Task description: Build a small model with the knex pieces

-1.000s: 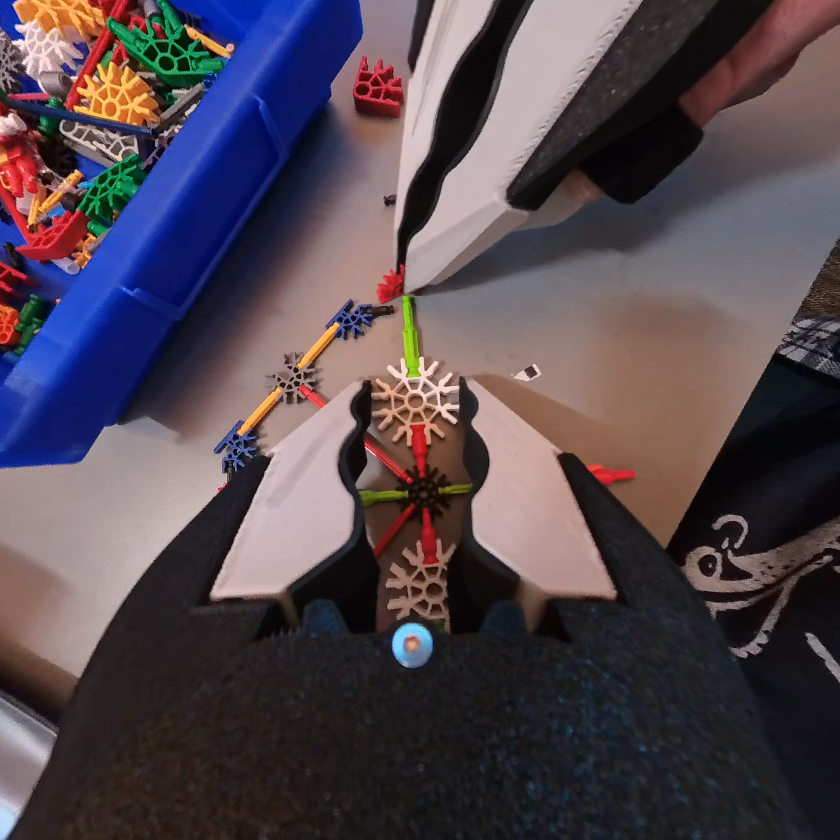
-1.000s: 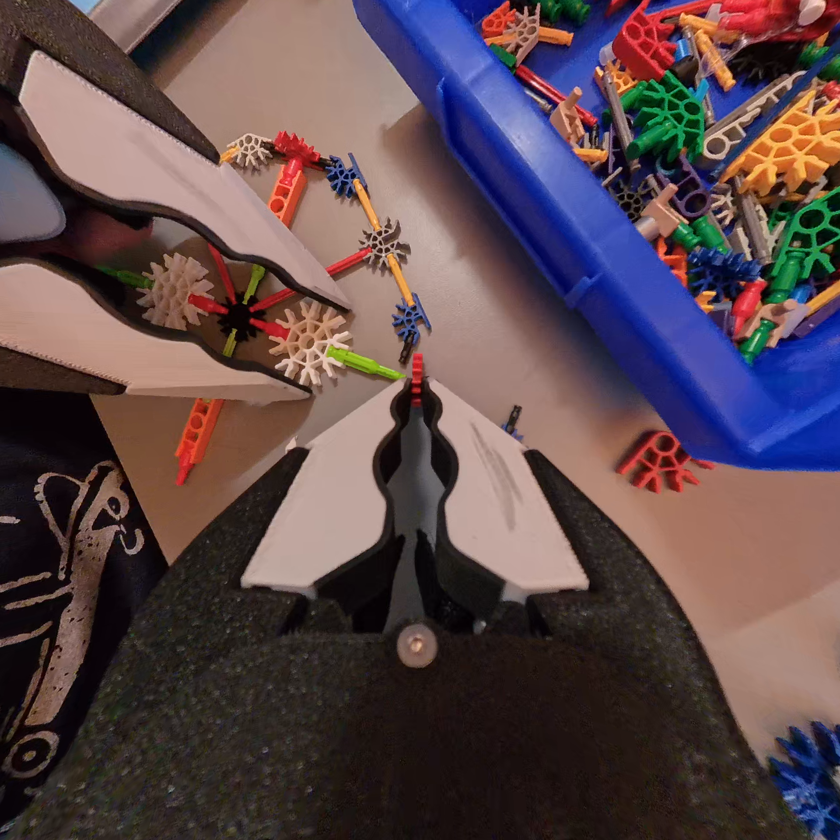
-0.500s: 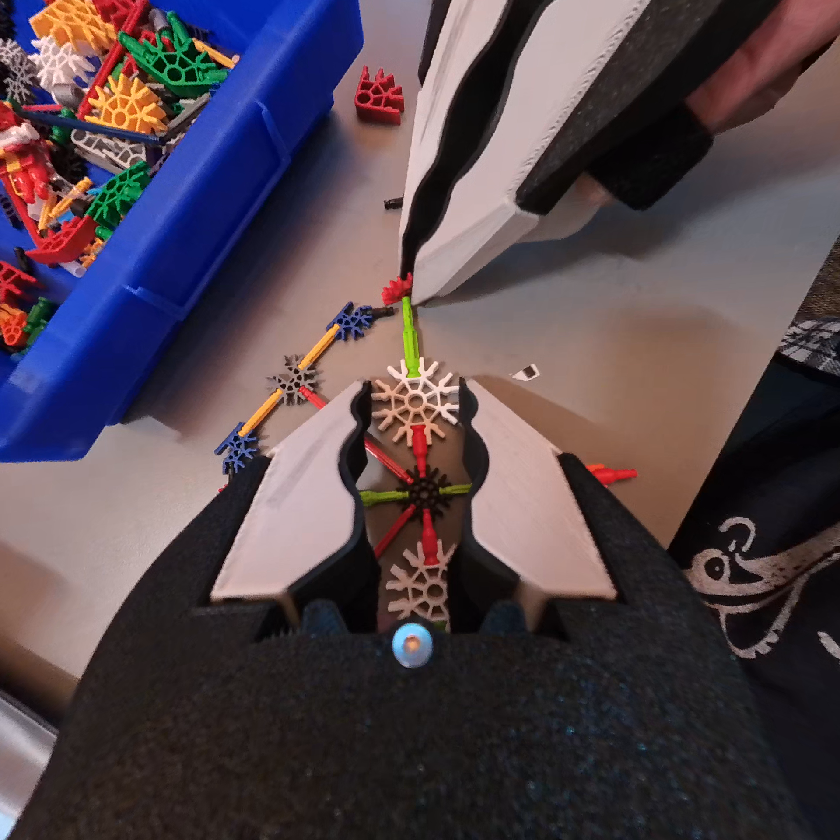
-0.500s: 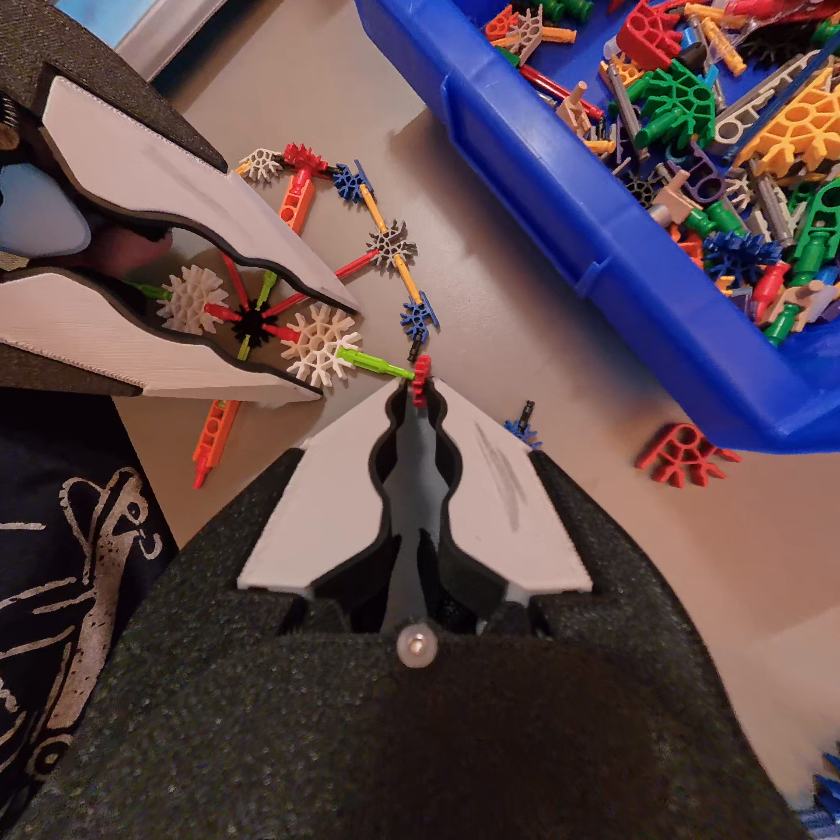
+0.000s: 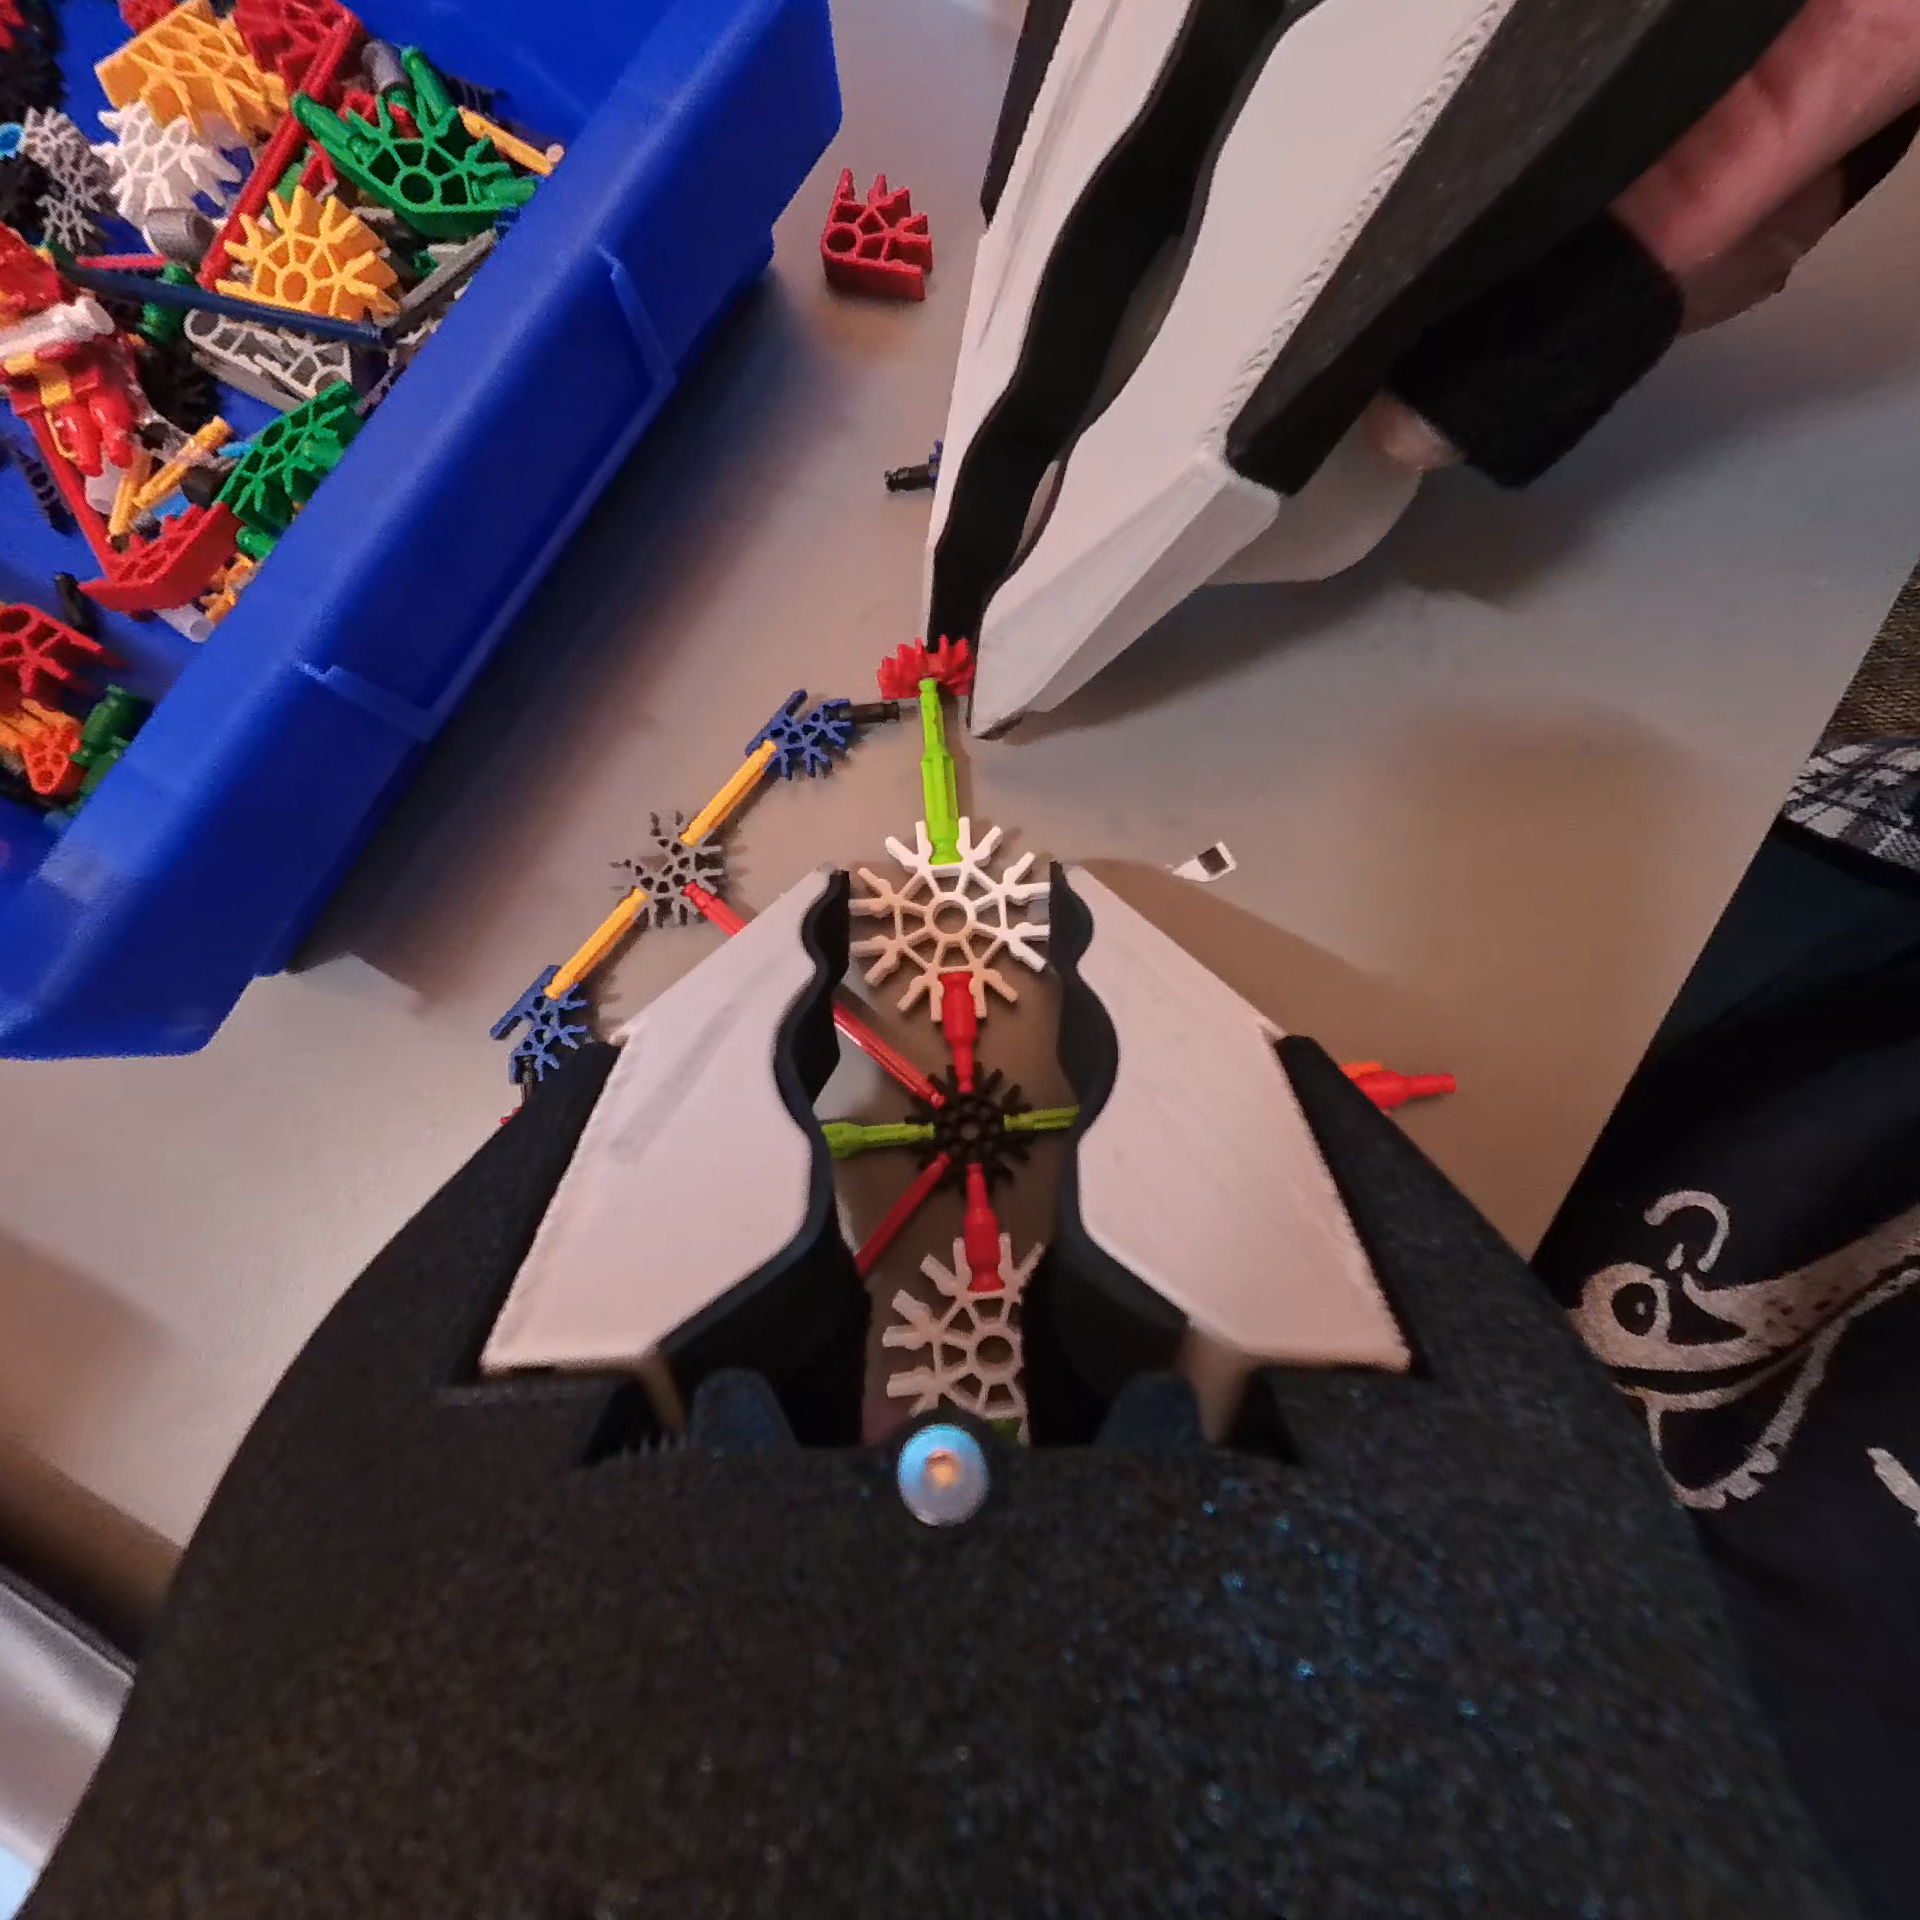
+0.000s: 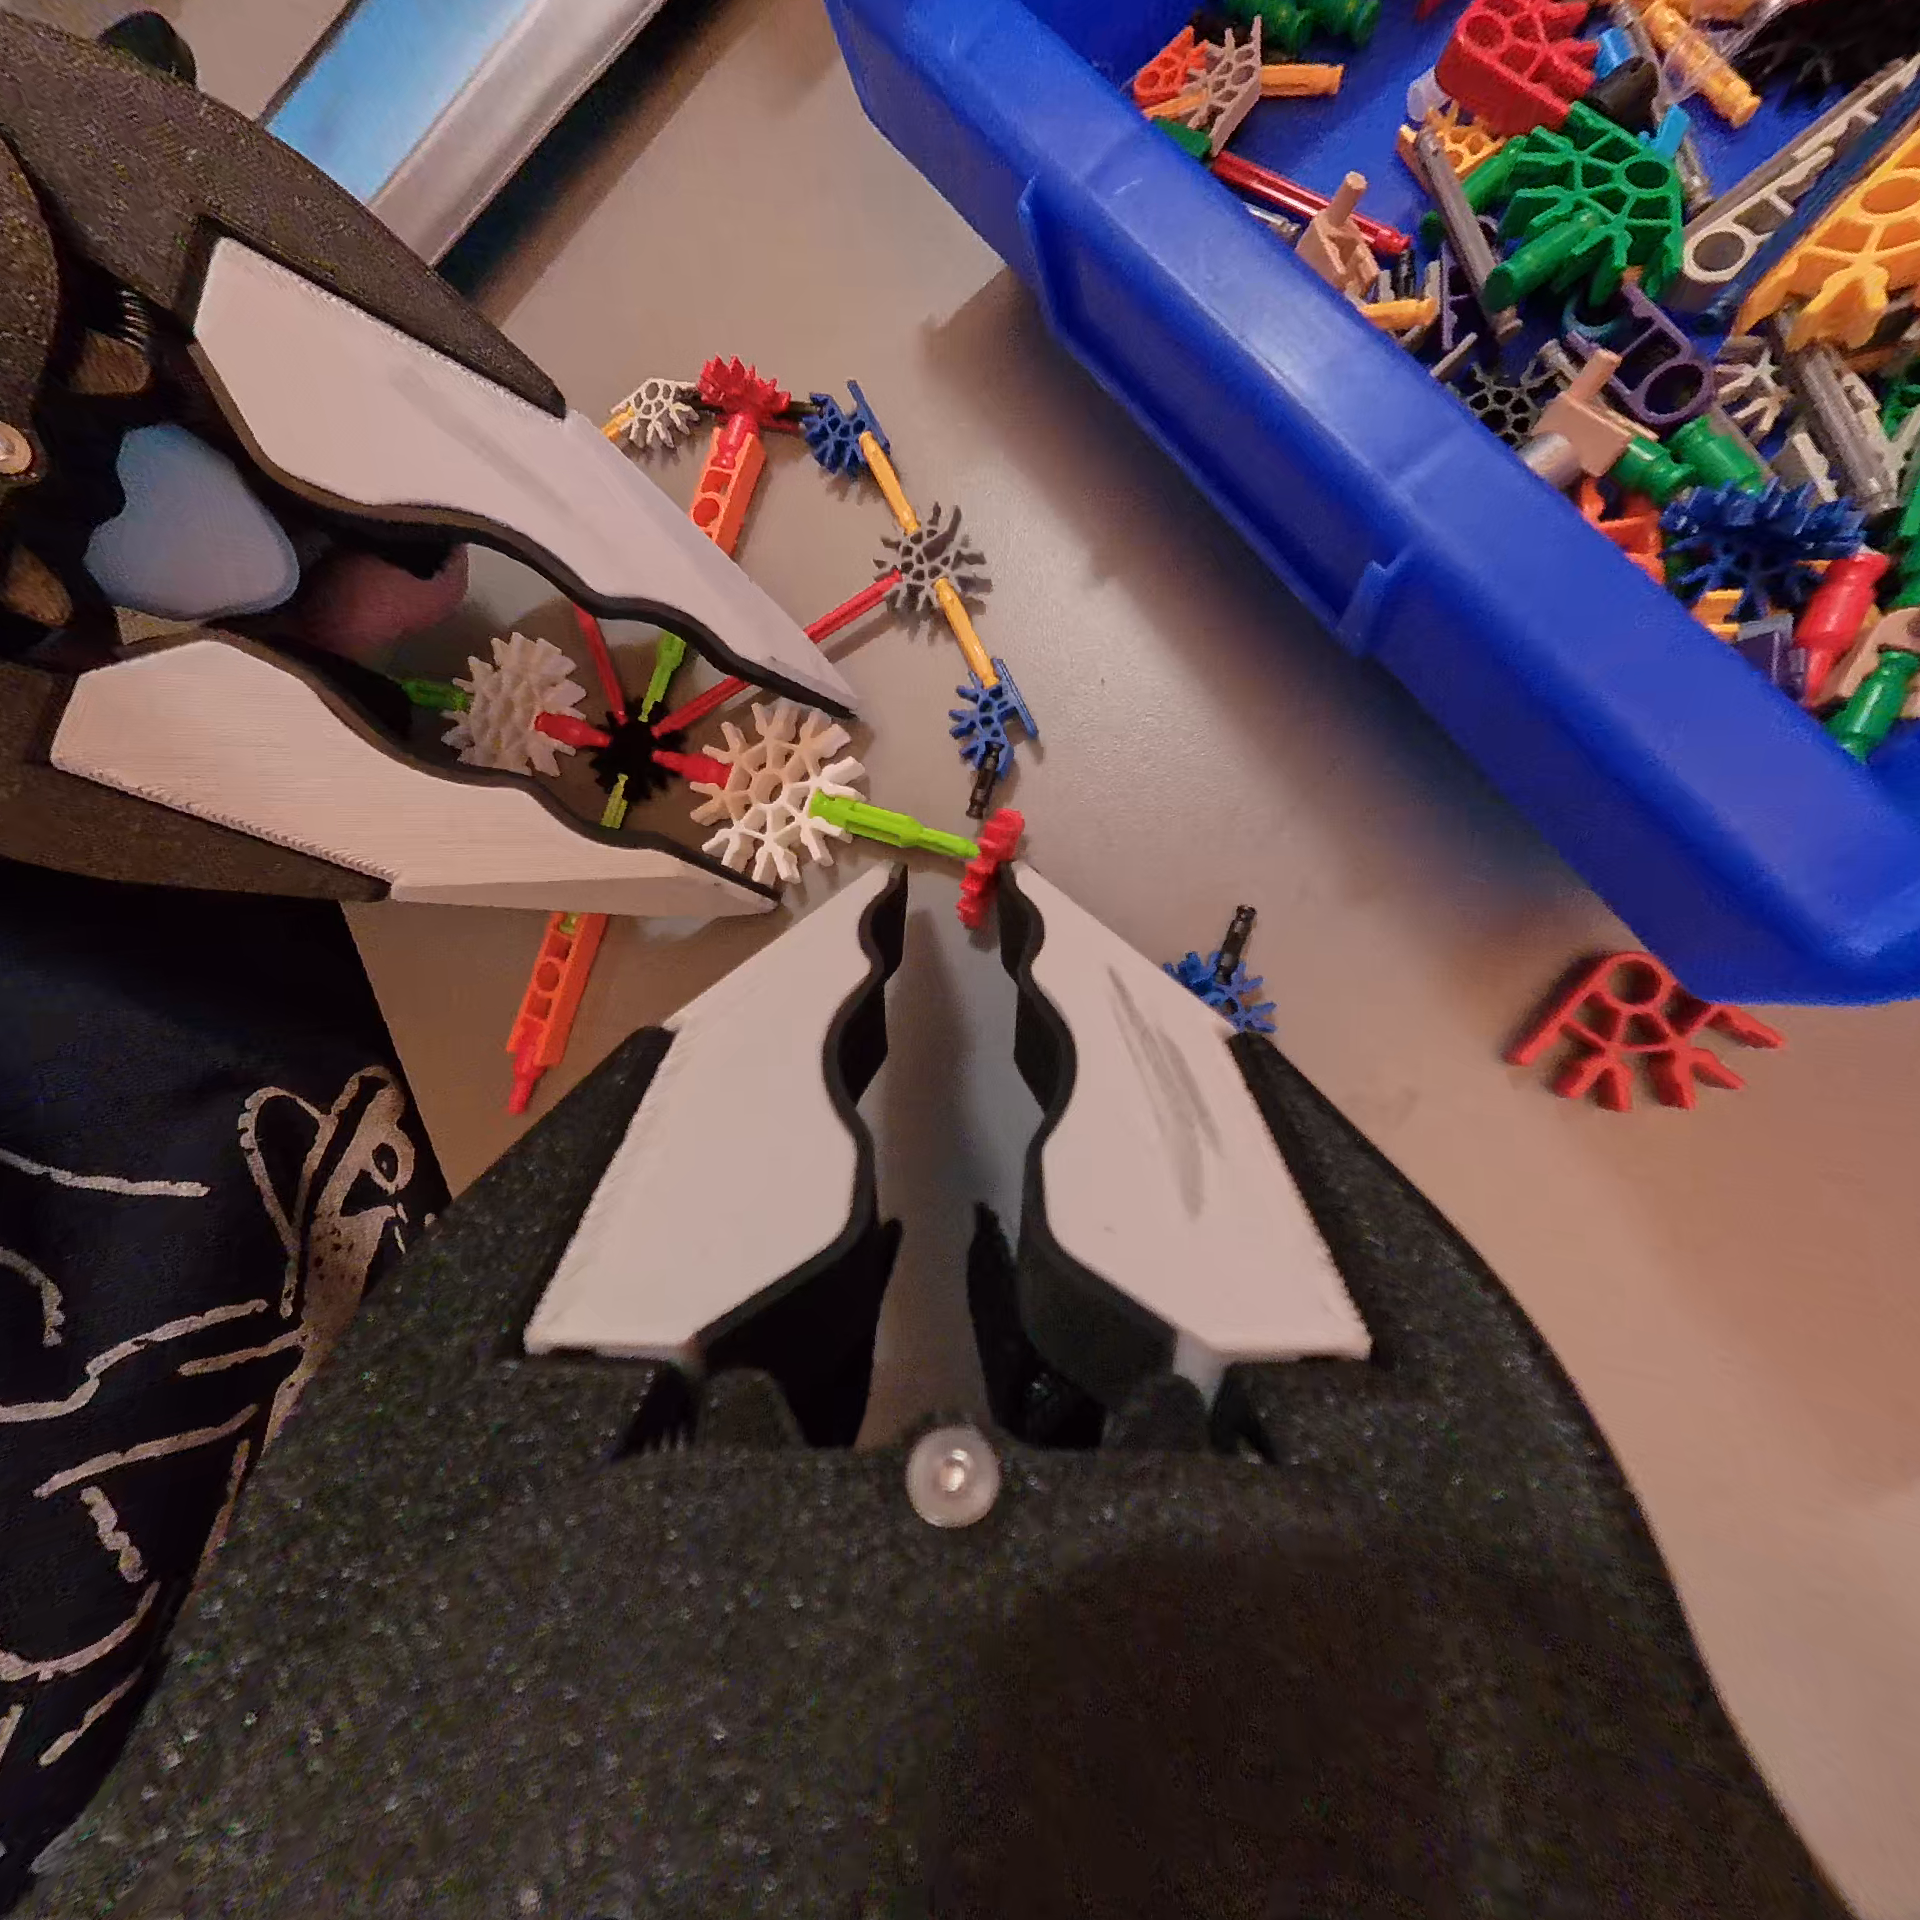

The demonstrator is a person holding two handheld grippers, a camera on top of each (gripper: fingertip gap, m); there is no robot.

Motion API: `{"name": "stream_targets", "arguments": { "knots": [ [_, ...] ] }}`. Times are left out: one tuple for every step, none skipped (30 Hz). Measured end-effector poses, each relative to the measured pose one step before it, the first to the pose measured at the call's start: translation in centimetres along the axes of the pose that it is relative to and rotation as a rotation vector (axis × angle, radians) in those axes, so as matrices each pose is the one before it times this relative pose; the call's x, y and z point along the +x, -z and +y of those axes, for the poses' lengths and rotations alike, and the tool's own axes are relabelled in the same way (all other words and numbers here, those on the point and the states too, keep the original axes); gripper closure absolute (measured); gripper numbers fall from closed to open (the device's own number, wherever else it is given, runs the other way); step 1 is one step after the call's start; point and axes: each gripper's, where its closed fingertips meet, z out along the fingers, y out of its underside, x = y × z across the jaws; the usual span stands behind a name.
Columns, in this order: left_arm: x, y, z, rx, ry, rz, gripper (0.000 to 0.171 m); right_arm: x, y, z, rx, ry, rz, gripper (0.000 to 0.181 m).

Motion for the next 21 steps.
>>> {"name": "stream_targets", "arguments": {
  "knots": [
    [0.049, -0.007, 0.009, -0.00047, -0.0006, 0.0028, 0.135, -0.01, 0.018, 0.018, 0.0009, -0.0007, -0.0027, 0.164],
    [0.09, -0.04, 0.093, -0.00547, -0.0001, 0.0056, 0.135, -0.057, 0.001, 0.004, 0.0026, -0.0035, -0.007, 0.164],
    [0.025, -0.045, 0.039, -0.00262, -0.0015, 0.0002, 0.134, -0.035, 0.0, -0.011, 0.0031, -0.0048, -0.0063, 0.163],
    [-0.027, 0.006, -0.063, 0.00373, -0.0006, -0.0035, 0.135, 0.018, 0.031, 0.014, 0.0017, -0.001, -0.0023, 0.163],
    [-0.014, 0.017, -0.051, 0.00146, 0.0002, -0.0019, 0.135, 0.019, 0.046, 0.027, 0.0015, -0.0024, -0.0024, 0.163],
    [-0.016, 0.003, 0.018, -0.00252, -0.0022, -0.0017, 0.134, 0.006, 0.045, 0.023, 0.0019, -0.0058, -0.0037, 0.163],
    [-0.02, -0.014, 0.009, -0.00159, -0.0005, -0.0005, 0.134, 0.005, 0.066, 0.058, 0.0017, -0.0028, -0.0018, 0.162],
    [0.005, -0.017, -0.001, -0.00009, 0.0024, 0.001, 0.134, 0.027, 0.079, 0.047, 0.0025, -0.0018, 0.0007, 0.162],
    [0.027, -0.023, 0.026, -0.00115, 0.0005, 0.002, 0.134, 0.015, 0.078, 0.073, 0.0007, -0.0018, 0.0001, 0.162],
    [0.053, -0.02, 0.051, -0.00252, -0.0007, 0.0027, 0.134, 0.011, 0.068, 0.081, -0.0004, 0.0003, 0.0005, 0.162],
    [0.074, 0.025, 0.021, -0.00188, -0.0016, 0.0022, 0.134, 0.04, 0.036, 0.06, 0.0003, -0.0012, 0.0017, 0.162],
    [0.02, 0.02, -0.027, -0.00019, -0.0029, -0.0021, 0.134, 0.005, 0.019, 0.02, 0.0016, -0.0005, -0.0007, 0.163],
    [0.021, 0.005, -0.035, 0.00116, -0.0007, -0.0006, 0.135, 0.002, -0.009, 0.03, 0.0001, 0.0027, -0.0001, 0.163],
    [0.004, -0.019, -0.03, 0.00147, 0.0012, 0.0, 0.135, -0.006, -0.013, -0.006, 0.0002, 0.0022, -0.0002, 0.163],
    [-0.016, -0.024, 0.008, -0.0005, 0.0003, -0.0004, 0.135, 0.001, -0.011, -0.02, -0.0003, -0.0001, -0.0011, 0.163],
    [-0.03, -0.016, -0.024, 0.00099, 0.0001, -0.0018, 0.134, -0.016, -0.022, -0.023, -0.0003, 0.0005, -0.0012, 0.163],
    [0.02, -0.02, 0.012, -0.00061, -0.0001, 0.0017, 0.135, -0.035, -0.035, -0.028, -0.0001, 0.002, -0.0019, 0.163],
    [0.054, -0.016, -0.002, -0.00038, -0.0006, 0.0035, 0.135, -0.052, -0.051, -0.019, -0.0001, 0.0028, -0.0019, 0.163],
    [0.008, -0.003, 0.004, -0.00125, -0.0004, 0.0001, 0.134, -0.021, -0.04, -0.013, 0.0002, 0.0016, 0.0001, 0.163],
    [-0.032, -0.003, 0.002, -0.00054, -0.0004, -0.0008, 0.134, -0.012, -0.015, -0.016, 0.0, 0.0007, -0.0009, 0.163],
    [0.008, -0.01, -0.006, -0.0007, 0.0011, 0.0016, 0.134, -0.035, 0.002, -0.004, 0.0006, 0.0001, -0.003, 0.163]
  ]
}}
